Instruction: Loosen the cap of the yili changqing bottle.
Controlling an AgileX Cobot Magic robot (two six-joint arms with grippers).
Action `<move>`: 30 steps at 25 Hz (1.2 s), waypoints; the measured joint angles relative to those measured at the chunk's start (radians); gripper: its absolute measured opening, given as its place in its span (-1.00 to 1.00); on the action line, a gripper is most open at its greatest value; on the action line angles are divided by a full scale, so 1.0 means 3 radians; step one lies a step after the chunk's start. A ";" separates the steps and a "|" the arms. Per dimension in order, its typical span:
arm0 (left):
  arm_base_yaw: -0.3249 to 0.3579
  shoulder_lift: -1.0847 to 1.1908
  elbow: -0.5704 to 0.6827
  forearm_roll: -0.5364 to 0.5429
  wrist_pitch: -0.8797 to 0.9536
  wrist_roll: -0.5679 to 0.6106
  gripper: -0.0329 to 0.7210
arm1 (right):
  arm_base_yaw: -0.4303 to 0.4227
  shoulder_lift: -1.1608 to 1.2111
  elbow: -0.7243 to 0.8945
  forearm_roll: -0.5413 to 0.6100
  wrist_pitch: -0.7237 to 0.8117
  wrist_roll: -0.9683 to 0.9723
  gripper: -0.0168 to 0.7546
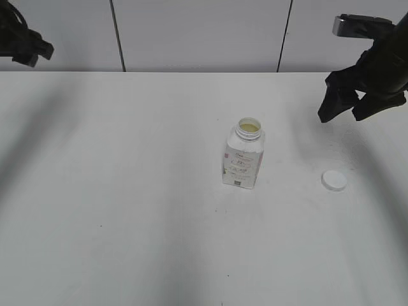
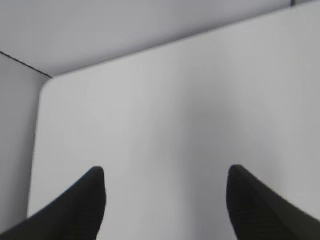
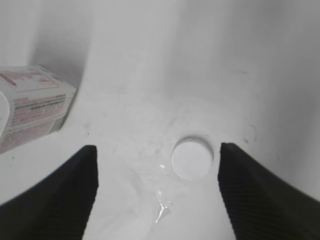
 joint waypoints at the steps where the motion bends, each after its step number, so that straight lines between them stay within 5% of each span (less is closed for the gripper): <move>1: 0.0002 -0.0014 0.0000 -0.0264 0.0111 0.0185 0.33 | 0.0000 -0.0004 -0.0005 -0.0046 0.0017 0.0000 0.56; 5: 0.0002 -0.0116 0.0000 -0.1006 0.0498 0.0726 0.33 | 0.0000 -0.0061 -0.0120 -0.0232 0.0246 0.0004 0.56; 8: 0.0002 -0.0237 0.0000 -0.1242 0.0789 0.0847 0.33 | 0.0000 -0.0141 -0.0256 -0.0300 0.0492 0.0004 0.56; 19: 0.0002 -0.0816 0.0000 -0.1449 0.1827 0.0994 0.34 | 0.0000 -0.0445 -0.0557 -0.0448 0.0973 0.0168 0.56; 30: 0.0002 -0.1625 0.0208 -0.1770 0.1916 0.1000 0.34 | 0.0000 -0.1191 -0.0407 -0.0735 0.0983 0.0352 0.56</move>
